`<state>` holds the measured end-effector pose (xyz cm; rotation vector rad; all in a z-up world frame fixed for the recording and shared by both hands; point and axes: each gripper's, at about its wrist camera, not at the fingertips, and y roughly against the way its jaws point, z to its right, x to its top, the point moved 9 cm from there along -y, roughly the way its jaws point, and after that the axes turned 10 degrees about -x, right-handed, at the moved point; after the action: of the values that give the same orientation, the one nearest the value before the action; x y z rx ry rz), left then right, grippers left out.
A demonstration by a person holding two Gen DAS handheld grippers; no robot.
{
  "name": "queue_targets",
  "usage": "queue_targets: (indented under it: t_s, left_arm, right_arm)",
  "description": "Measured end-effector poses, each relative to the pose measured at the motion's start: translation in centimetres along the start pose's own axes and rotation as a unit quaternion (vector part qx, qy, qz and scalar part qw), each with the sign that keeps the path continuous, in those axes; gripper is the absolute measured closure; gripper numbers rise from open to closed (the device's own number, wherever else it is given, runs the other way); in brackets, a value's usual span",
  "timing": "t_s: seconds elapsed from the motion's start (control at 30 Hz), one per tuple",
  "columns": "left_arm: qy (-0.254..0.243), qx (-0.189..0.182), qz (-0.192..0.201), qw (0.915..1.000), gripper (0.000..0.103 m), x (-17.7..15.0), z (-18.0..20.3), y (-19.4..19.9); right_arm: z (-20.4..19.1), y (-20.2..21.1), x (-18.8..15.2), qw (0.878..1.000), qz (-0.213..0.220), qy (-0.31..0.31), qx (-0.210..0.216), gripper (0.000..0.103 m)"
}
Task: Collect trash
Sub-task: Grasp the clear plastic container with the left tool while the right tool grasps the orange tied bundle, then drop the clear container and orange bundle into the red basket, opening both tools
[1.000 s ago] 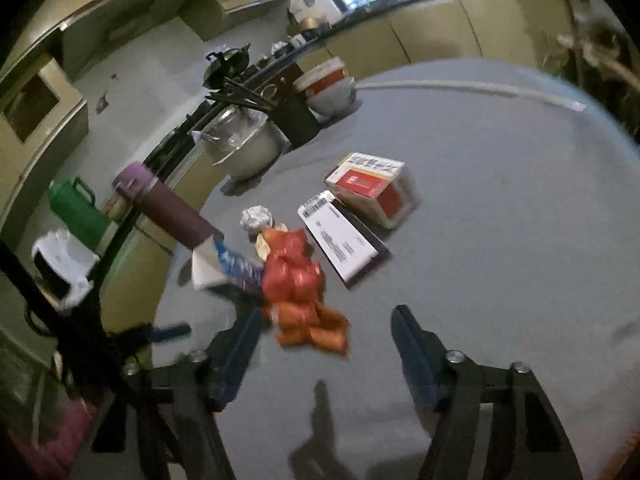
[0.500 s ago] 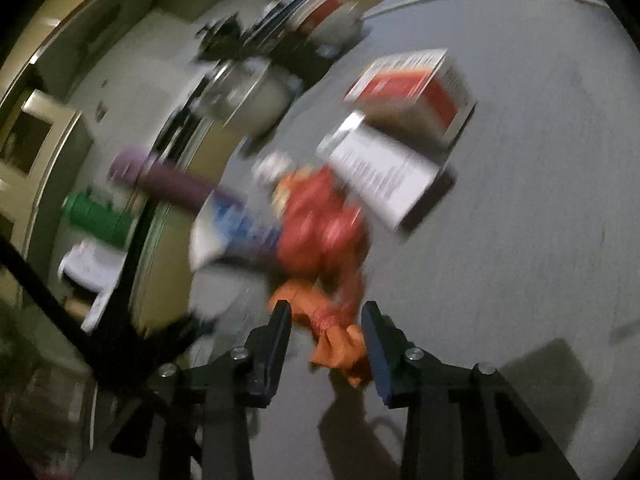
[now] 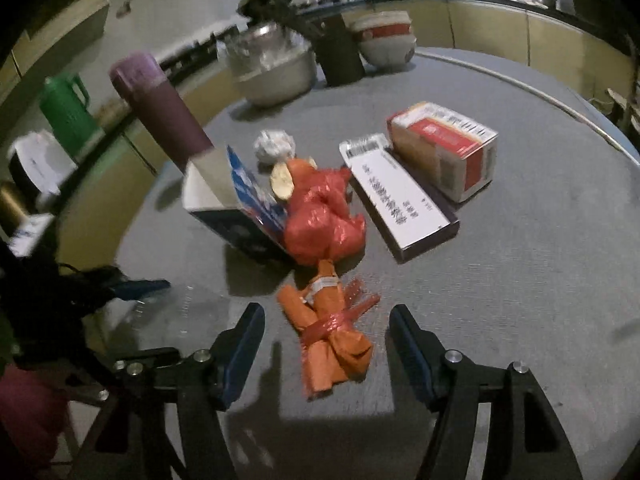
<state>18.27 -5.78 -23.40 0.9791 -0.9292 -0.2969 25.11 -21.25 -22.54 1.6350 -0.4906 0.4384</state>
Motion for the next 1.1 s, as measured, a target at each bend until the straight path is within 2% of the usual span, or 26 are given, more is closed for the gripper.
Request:
queue_targets:
  t_s: [0.03, 0.07, 0.1, 0.17, 0.2, 0.4, 0.57, 0.7, 0.9, 1.1]
  left_arm:
    - [0.002, 0.003, -0.002, 1.0, 0.032, -0.1, -0.1, -0.3]
    - [0.005, 0.006, -0.003, 1.0, 0.032, -0.1, -0.1, -0.5]
    - [0.009, 0.006, -0.001, 0.9999, 0.038, -0.1, -0.2, -0.7]
    - [0.02, 0.013, 0.013, 0.9996, 0.043, 0.0, -0.3, -0.3]
    - [0.03, 0.018, 0.017, 0.9993, 0.049, 0.1, -0.4, -0.2]
    - [0.039, 0.022, 0.046, 0.998, 0.05, 0.9, 2.2, 1.3]
    - [0.021, 0.0, 0.065, 0.9977, 0.05, 2.2, 6.9, 2.5]
    - [0.003, -0.026, 0.07, 0.9972, 0.05, 3.8, 10.8, 2.2]
    - [-0.041, -0.055, 0.056, 0.9961, 0.05, 5.9, 17.2, 0.5]
    - [-0.09, -0.093, 0.036, 0.9909, 0.05, 7.8, 24.5, -1.5]
  right_arm:
    - [-0.7, -0.5, 0.0, 1.0, 0.0, 0.006, 0.005, 0.043]
    - [-1.0, -0.5, -0.2, 1.0, 0.001, 0.012, 0.006, 0.063]
    - [-1.0, -0.5, -0.5, 1.0, 0.004, 0.018, -0.001, 0.073]
    - [-0.5, 0.2, -1.0, 1.0, 0.017, 0.011, -0.009, 0.074]
    - [-0.1, 0.8, -1.4, 1.0, 0.023, 0.002, -0.006, 0.075]
    - [2.2, 5.6, -3.1, 0.995, 0.06, -0.073, 0.021, 0.075]
    - [5.4, 10.7, -5.7, 0.985, 0.097, -0.14, 0.038, 0.075]
    - [8.4, 14.6, -8.4, 0.972, 0.126, -0.193, 0.036, 0.075]
    - [13.6, 20.0, -12.6, 0.955, 0.163, -0.248, -0.004, 0.075]
    - [19.9, 24.3, -18.3, 0.931, 0.179, -0.314, -0.051, 0.075]
